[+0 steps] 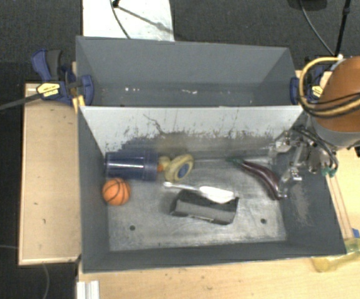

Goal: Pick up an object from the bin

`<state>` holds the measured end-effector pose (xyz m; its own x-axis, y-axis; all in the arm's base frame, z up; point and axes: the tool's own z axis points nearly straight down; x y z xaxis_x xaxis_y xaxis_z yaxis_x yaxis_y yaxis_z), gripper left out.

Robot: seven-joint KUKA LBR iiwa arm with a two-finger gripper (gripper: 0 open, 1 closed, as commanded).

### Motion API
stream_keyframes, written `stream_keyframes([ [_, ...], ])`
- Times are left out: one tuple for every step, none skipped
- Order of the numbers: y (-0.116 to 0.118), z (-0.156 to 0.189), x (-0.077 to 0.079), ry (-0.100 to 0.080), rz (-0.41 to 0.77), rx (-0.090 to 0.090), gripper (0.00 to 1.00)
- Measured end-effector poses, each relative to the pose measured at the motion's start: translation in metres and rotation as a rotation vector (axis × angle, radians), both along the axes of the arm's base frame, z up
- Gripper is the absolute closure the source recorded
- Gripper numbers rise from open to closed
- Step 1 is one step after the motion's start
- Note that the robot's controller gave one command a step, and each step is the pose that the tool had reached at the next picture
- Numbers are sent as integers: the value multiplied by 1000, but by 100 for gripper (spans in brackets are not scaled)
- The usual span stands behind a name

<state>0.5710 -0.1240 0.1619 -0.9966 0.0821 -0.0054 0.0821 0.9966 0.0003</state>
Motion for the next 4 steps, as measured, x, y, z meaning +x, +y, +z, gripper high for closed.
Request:
stream_keyframes([
  [-1, -27, -2, 6, -229, 2, 0],
  [-20, -89, 23, -4, 24, -1, 100],
  [-20, -89, 23, -4, 25, -1, 100],
  [-10, -88, -3, -12, 9, -4, 100],
])
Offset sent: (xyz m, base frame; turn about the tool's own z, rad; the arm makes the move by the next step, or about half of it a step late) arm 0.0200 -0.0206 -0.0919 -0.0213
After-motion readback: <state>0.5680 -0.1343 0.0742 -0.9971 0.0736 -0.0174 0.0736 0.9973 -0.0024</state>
